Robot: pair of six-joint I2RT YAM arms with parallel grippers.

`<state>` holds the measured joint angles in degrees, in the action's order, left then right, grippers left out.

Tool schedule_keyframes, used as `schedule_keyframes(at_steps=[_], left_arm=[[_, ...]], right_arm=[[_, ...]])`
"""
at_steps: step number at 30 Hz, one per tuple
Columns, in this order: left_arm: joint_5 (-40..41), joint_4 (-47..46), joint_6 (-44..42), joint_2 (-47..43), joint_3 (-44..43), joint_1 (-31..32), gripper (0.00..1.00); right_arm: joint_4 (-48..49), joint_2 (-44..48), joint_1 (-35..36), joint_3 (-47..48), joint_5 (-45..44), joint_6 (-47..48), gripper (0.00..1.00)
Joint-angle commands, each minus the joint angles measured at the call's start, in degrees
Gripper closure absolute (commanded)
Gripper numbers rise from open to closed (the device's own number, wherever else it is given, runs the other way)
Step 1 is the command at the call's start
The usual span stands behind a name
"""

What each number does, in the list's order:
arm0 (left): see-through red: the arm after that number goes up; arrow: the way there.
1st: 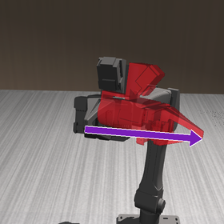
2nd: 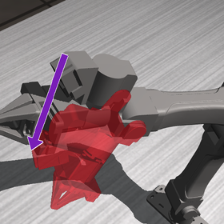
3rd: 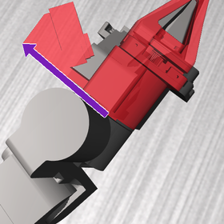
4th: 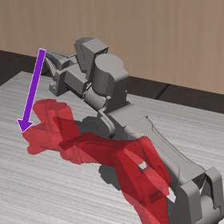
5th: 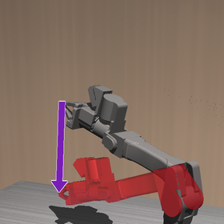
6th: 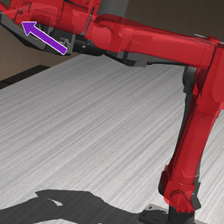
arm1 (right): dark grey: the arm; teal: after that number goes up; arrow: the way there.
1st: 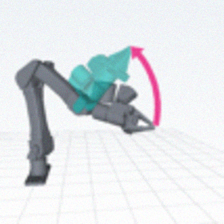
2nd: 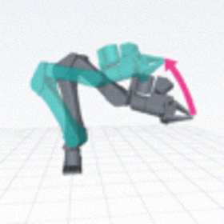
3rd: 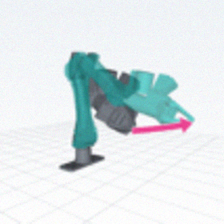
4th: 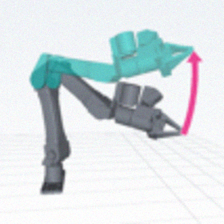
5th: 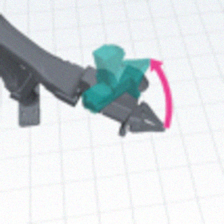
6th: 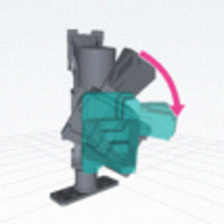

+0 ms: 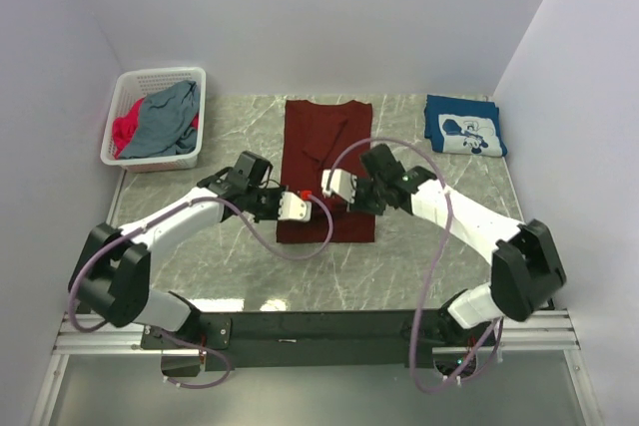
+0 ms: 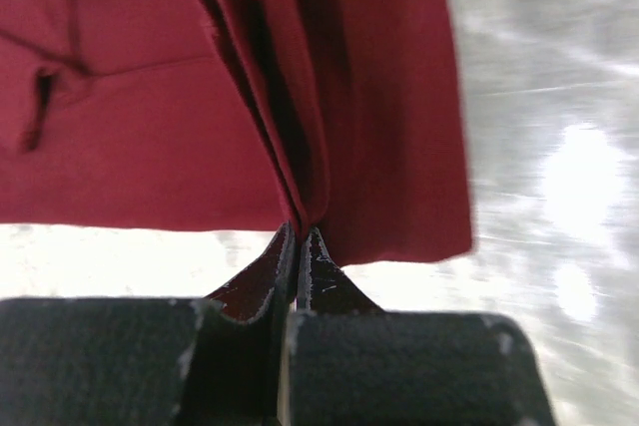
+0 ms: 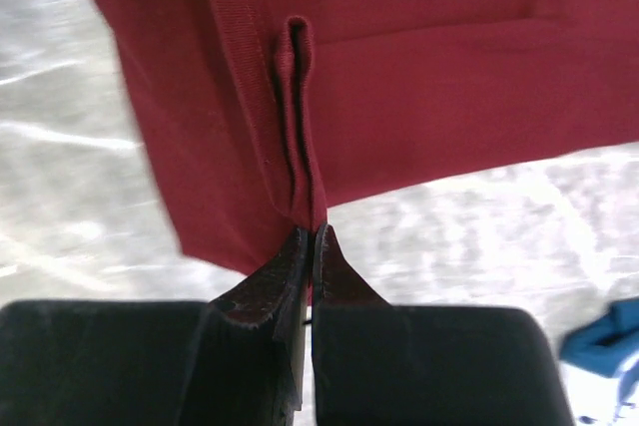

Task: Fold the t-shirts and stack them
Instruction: Fold the tshirt

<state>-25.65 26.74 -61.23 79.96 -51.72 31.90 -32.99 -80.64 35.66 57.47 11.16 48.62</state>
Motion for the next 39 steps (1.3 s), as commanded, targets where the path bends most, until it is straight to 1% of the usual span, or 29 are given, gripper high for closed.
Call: schedule_keyframes(at_steps=[1,6,9,13,16,20,33,39], left_arm=[[-2.56,-5.63,-3.36,2.56,-3.03,-2.36,0.99],[-1.95,-9.42,-6.0,8.35,-5.49,-5.0,0.99],[-1.95,-11.09,-6.62,12.56,-9.34,-6.49,0.99],[-1.25,-12.76,-8.11,17.23,-12.51,-7.9,0.99],[-0.89,-13.73,-8.38,20.05,-14.37,-8.78,0.99],[-0.54,-15.66,-8.73,22.42,-15.77,-9.49,0.99],[1.04,-18.39,-9.69,27.87,-19.11,-10.37,0.99],[1.39,-19.0,-9.43,30.07,-21.04,-10.89,0.99]], right_arm=[[2.49,-4.25,-3.39,6.41,-0.08,5.43,1.0],[3.72,-11.2,-5.95,11.86,0.44,7.1,1.0],[4.51,-15.32,-7.18,14.67,0.53,7.28,1.0],[4.08,-21.12,-8.67,19.33,1.06,6.66,1.0],[4.43,-23.76,-9.64,21.97,0.88,6.57,1.0],[4.17,-26.05,-10.52,24.52,0.62,6.84,1.0],[5.48,-30.1,-12.19,26.11,-0.17,7.1,1.0],[6.27,-32.91,-12.9,28.31,-0.78,5.87,1.0]])
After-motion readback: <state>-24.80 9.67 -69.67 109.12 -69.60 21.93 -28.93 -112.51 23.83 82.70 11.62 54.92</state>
